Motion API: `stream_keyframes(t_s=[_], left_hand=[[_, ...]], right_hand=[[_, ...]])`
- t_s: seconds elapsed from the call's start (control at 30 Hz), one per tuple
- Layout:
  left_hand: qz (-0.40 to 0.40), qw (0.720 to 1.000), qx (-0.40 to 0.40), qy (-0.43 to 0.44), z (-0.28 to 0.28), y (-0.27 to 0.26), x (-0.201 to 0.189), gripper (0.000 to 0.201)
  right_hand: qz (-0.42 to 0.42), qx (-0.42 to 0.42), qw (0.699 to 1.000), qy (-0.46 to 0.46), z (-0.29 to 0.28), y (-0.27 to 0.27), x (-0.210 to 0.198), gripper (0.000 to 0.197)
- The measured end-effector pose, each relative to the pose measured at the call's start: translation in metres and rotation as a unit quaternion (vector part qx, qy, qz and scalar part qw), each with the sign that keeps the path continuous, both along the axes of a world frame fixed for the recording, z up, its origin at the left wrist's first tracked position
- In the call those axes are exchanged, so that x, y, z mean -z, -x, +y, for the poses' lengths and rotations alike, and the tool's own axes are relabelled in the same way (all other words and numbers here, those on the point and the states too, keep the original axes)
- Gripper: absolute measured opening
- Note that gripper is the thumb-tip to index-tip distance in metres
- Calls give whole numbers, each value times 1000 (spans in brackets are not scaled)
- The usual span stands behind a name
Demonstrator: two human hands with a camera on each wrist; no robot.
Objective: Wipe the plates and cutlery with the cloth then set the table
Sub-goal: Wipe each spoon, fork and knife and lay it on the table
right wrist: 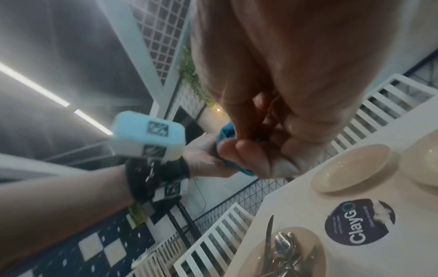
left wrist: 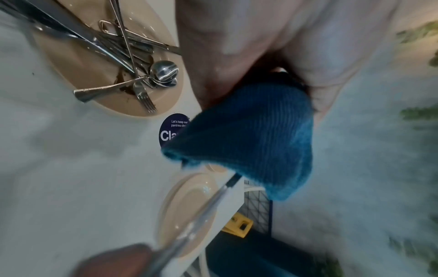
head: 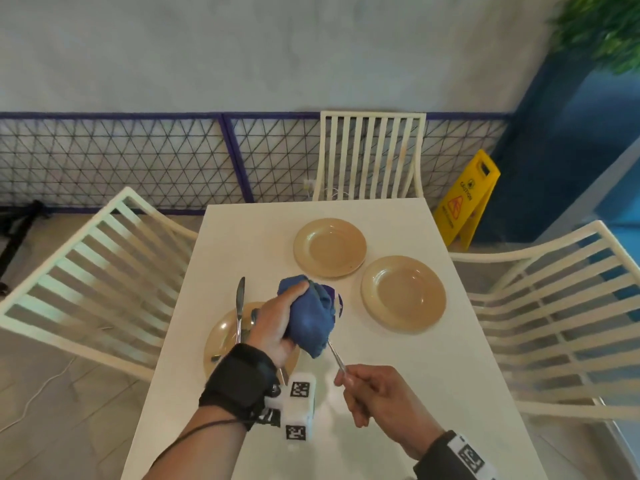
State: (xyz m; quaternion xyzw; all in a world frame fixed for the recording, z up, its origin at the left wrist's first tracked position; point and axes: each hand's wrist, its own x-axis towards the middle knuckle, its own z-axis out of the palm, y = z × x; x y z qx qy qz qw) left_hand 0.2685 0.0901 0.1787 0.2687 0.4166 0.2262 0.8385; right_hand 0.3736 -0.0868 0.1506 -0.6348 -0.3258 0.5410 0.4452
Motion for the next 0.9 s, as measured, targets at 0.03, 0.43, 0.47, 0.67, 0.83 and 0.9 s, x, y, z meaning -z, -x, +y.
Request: stream_keyframes(t_s=[0.03,0.43,0.47,0.67,0.83,0.9], left_hand=[[3,1000,-13,16,5,-2,0,20],[-25,1000,14,-4,-19,-33,1,13],[-12,1000,9,-5,-14,-35,0,13],[28,999,-13,-14,-37,-57,9,22],[126,983,34,-128,-83,-66,29,46],[152,969,48,-187,-89,-65,33,35]], right_hand=[[-12,-7,1000,-1,-4,-1,-1,24],[-31,-9,999,-4,-27,-33,14,25],[-44,-9,999,0,-29,-32,15,25],[-112,8,994,-9,-34,-47,14,25],[-57,47,997,-12,-13,-47,16,29],[-27,18,999,0,-10,-50,17,28]])
